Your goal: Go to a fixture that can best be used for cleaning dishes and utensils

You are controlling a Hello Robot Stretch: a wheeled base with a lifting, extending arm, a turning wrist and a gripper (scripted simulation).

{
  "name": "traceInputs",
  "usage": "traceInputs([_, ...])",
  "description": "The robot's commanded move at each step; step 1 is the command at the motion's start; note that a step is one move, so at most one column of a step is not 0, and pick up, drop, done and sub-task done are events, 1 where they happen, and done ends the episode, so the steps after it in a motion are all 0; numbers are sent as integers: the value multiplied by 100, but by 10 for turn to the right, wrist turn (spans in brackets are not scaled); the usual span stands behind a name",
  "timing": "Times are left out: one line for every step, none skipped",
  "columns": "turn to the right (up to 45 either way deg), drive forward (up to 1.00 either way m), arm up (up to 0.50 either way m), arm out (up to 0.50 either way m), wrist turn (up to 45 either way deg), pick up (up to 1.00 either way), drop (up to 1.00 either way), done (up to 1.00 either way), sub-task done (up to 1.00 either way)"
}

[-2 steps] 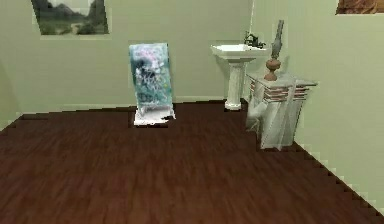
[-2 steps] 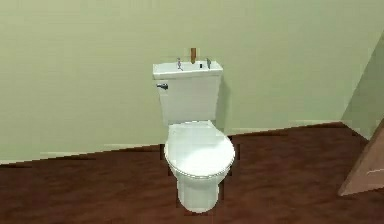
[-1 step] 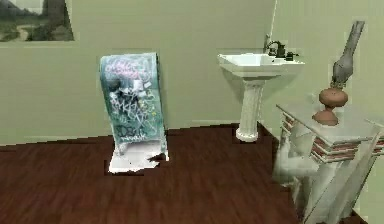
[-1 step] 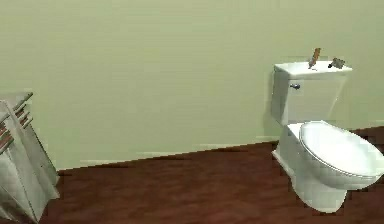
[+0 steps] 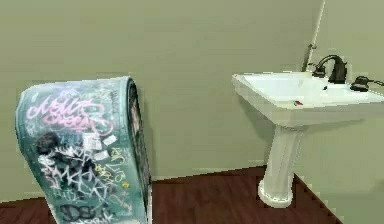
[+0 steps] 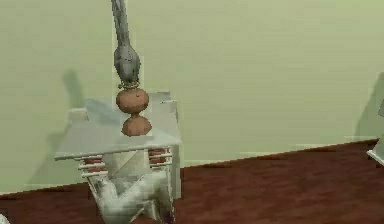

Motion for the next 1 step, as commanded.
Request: traceInputs([-30,0,0,0,0,0,0,0,0])
